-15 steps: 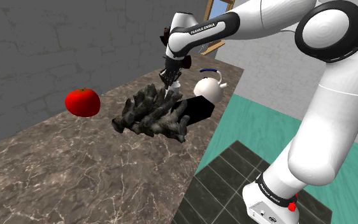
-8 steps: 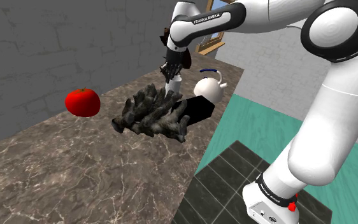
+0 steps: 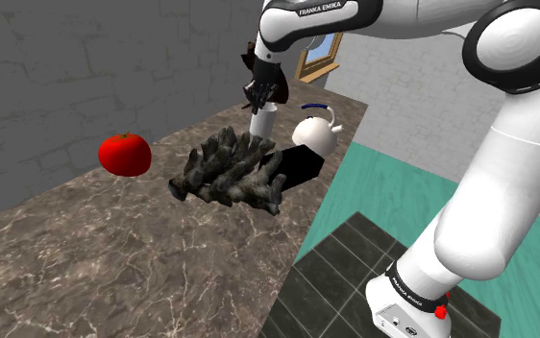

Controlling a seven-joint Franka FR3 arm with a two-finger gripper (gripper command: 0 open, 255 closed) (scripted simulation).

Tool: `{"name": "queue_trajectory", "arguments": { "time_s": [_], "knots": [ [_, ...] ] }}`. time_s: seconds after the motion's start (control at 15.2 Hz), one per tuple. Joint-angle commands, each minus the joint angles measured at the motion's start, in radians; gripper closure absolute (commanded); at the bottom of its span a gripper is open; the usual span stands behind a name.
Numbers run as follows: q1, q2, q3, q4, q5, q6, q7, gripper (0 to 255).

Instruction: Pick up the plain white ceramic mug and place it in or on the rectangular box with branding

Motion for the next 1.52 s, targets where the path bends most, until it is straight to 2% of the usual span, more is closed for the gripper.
{"name": "queue_trajectory", "arguments": {
  "time_s": [0.0,0.66,1.06,1.45],
  "knots": [
    [-0.001,-0.003,0.0,0.024,0.0,-0.027,-0.001,255],
    [0.0,-0.016,0.0,0.137,0.001,-0.153,-0.003,255],
    [-0.019,-0.251,-0.015,-0.094,0.007,-0.157,-0.038,255],
    [-0.035,-0.462,-0.037,-0.26,0.004,-0.201,-0.075,255]
  ]
}}
